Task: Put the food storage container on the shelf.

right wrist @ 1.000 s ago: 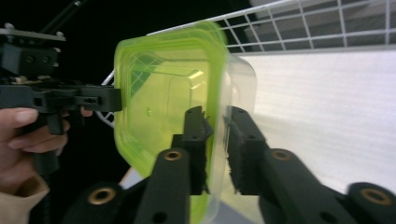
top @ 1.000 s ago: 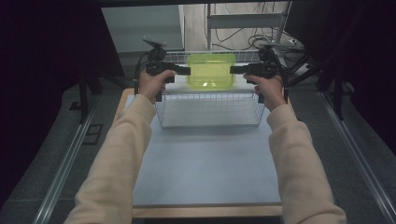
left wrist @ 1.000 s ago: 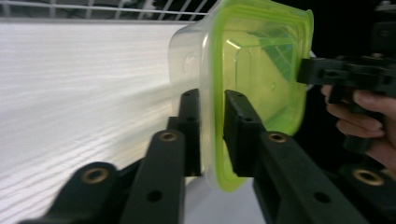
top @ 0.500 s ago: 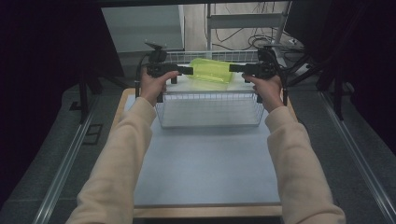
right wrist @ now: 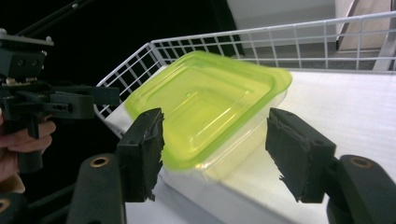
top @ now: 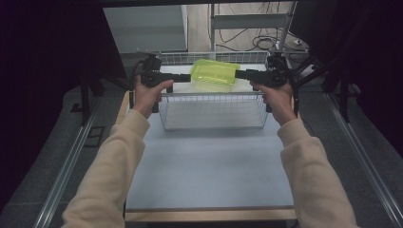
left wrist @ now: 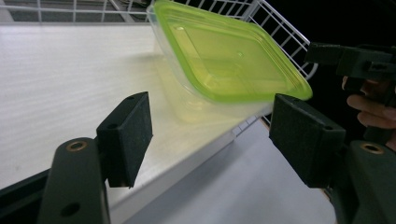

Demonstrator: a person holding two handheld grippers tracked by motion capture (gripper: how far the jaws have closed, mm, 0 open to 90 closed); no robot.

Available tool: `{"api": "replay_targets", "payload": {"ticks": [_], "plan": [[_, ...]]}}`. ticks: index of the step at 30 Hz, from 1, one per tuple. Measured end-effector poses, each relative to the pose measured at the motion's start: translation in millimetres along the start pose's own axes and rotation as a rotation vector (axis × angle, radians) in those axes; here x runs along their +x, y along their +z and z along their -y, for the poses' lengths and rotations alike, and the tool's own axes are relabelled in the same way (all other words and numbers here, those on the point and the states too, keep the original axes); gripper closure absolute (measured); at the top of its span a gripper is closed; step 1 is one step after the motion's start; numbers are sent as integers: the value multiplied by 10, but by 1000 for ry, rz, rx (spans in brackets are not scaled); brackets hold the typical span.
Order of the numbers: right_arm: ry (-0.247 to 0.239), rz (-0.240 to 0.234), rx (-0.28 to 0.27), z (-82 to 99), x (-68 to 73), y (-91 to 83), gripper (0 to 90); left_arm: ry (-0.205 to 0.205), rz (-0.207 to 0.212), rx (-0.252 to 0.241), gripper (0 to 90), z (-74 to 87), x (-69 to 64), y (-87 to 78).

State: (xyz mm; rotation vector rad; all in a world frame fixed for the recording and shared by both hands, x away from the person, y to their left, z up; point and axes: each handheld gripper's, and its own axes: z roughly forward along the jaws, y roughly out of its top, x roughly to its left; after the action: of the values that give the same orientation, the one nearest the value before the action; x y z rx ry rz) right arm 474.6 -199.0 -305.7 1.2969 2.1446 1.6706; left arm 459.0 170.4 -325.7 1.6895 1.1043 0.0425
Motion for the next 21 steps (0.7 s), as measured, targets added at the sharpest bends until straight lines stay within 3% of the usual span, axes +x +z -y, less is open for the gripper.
{"api": "replay_targets", "payload": {"ticks": [5,6,9,12,13,14,15,16,17,18,19,20,21], "plan": [[-52,-3,10,113,59,-110,342,21,11,-23,290,128,-85,-105],[-81,-1,17,195,87,-166,333,36,16,-31,291,214,-127,-162],[-101,-7,22,297,108,-224,326,68,10,-33,290,323,-173,-217],[-160,-3,41,528,155,-354,300,102,3,-27,286,574,-248,-318],[-171,-9,42,591,163,-393,299,102,3,-27,286,574,-248,-318],[-176,-20,41,655,170,-432,295,114,12,-28,286,719,-290,-350],[-181,-26,46,722,177,-470,288,114,12,-28,284,719,-290,-350],[-190,-29,54,791,184,-508,283,129,20,-20,283,875,-332,-373],[-190,-29,54,791,184,-508,283,129,20,-20,283,875,-332,-373],[-225,-21,63,942,206,-573,273,143,31,-13,281,1043,-376,-380],[-225,-21,63,942,206,-573,273,143,31,-13,280,1043,-376,-380],[-259,-13,75,1100,230,-626,265,163,41,0,280,1208,-406,-378],[-269,-11,80,1179,239,-653,264,163,41,0,278,1208,-406,-378]]}}
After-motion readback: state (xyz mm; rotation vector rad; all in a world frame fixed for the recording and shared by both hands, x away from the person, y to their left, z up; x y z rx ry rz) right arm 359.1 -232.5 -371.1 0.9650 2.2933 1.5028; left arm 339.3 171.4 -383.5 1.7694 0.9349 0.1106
